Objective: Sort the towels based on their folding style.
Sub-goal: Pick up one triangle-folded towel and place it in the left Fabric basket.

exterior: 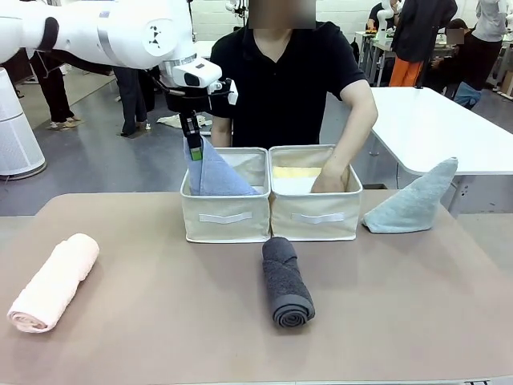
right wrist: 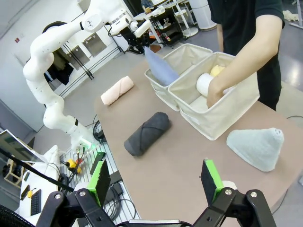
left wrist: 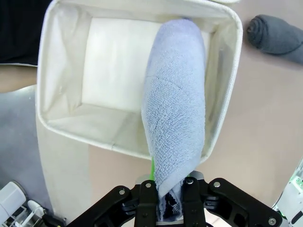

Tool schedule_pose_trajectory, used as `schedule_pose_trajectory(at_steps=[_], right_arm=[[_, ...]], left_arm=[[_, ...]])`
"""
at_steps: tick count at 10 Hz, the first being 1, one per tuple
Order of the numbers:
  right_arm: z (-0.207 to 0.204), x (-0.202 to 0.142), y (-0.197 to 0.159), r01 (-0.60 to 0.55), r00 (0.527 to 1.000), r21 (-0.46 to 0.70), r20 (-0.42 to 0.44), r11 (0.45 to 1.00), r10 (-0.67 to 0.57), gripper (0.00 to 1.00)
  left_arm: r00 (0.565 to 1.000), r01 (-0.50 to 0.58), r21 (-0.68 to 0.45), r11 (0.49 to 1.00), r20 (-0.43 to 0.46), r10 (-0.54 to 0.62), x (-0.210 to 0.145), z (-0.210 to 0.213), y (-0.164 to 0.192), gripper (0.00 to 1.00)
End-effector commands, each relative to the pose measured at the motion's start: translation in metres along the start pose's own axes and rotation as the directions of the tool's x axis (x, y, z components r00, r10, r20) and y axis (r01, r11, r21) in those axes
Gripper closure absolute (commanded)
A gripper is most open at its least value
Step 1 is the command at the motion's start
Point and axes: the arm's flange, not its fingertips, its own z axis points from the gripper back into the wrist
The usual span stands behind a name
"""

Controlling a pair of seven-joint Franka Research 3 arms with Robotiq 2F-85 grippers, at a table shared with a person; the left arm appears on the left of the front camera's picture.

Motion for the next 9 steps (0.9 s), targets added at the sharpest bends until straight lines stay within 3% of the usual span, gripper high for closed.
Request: schedule_pose_trajectory(at_steps=[1,7,9], right_arm=[[-0.001,-0.001,0.0,-0.011,1.0,0.005,0.014,1.0,0.011,0.0],[-0.001,-0.001,0.0,-0.011,1.0,0.005,0.014,1.0,0.011,0.0],[-0.001,-0.001,0.0,-0.011,1.0,0.005,0.014,1.0,0.011,0.0]], left_arm=[[0.999,0.006,-0.041,0.999,-0.037,-0.008,0.006,-0.014,-0.001,0.84],[0.994,0.07,-0.099,0.993,-0.082,-0.078,0.01,-0.053,-0.009,0.84],[0.992,0.097,-0.092,0.991,-0.076,-0.104,0.011,-0.055,-0.012,0.24]])
